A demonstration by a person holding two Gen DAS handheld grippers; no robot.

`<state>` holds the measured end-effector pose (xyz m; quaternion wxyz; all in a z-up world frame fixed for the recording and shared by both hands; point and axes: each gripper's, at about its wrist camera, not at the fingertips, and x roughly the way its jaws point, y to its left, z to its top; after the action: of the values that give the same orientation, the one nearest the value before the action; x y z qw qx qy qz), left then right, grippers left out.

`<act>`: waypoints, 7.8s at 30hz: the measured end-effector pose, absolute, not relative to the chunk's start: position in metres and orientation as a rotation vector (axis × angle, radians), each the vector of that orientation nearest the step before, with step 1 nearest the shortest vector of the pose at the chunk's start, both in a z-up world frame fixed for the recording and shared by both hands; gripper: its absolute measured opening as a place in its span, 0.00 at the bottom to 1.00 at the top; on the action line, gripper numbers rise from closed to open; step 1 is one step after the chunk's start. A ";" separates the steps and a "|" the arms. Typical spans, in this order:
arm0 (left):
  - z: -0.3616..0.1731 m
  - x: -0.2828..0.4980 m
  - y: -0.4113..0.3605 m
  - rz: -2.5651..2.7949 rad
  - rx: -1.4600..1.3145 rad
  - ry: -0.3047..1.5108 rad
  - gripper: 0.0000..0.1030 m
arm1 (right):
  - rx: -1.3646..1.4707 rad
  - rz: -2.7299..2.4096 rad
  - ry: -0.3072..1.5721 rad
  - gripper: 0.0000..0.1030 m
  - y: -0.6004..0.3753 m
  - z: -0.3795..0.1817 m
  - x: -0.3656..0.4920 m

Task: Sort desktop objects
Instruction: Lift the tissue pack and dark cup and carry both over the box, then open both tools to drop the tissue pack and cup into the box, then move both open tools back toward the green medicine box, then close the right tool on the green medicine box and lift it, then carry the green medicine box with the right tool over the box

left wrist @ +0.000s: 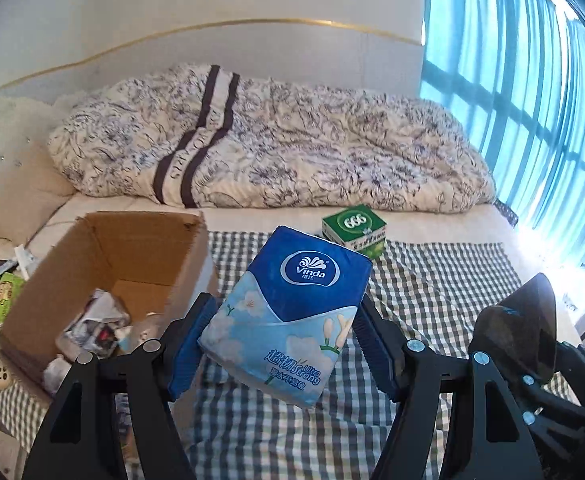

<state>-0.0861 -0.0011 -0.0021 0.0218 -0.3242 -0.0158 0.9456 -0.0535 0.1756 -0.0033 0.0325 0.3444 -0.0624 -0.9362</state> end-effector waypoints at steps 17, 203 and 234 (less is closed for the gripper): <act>0.017 -0.038 -0.102 3.034 -0.977 -0.165 0.69 | 0.993 -2.770 -0.050 0.61 0.075 0.017 -0.018; -0.197 -0.237 0.005 2.766 -1.460 -0.205 1.00 | 1.630 -2.777 -0.354 0.76 0.207 -0.131 -0.377; -0.026 -0.059 -0.032 2.983 -1.115 -0.183 1.00 | 1.171 -2.790 -0.245 0.76 0.189 0.000 -0.048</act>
<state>-0.0590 -0.0322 -0.0264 -0.0243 -0.3494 -0.0572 0.9349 -0.0478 0.1890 0.0004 0.0527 0.3852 -0.0806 -0.9178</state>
